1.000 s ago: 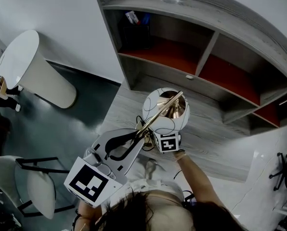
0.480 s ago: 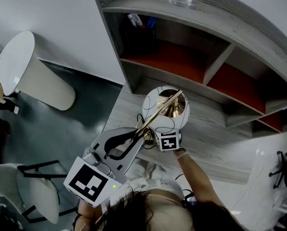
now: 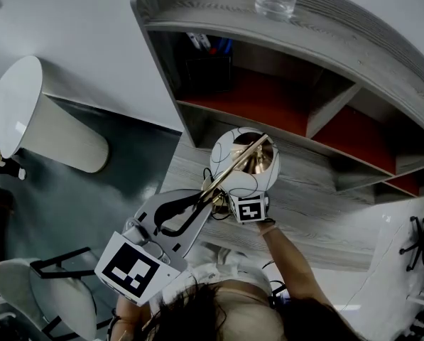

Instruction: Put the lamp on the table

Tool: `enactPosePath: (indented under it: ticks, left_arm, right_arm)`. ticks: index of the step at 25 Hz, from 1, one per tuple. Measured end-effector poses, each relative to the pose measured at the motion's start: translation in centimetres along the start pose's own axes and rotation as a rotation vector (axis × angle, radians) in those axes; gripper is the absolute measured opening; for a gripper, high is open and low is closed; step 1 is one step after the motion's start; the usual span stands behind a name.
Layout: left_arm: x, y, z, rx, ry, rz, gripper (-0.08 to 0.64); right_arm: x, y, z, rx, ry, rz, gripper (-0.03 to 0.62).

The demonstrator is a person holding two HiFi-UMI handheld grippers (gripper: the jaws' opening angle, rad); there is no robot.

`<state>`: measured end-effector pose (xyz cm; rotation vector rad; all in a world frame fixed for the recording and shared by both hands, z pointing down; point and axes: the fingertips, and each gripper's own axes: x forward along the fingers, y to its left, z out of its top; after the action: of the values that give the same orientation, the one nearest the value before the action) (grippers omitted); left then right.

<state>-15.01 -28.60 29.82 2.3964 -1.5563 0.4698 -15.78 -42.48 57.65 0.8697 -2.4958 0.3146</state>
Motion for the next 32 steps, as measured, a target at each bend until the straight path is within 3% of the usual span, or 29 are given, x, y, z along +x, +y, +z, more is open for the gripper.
enactPosePath:
  ticks: [9, 32]
  left_arm:
    - [0.8, 2.0, -0.2, -0.008, 0.010, -0.021, 0.046]
    - [2.0, 3.8, -2.4, -0.064, 0.044, -0.055, 0.046]
  right_arm:
    - [1.2, -0.4, 1.1, 0.004, 0.013, -0.016, 0.026]
    - [2.5, -2.0, -0.6, -0.047, 0.080, -0.050, 0.026]
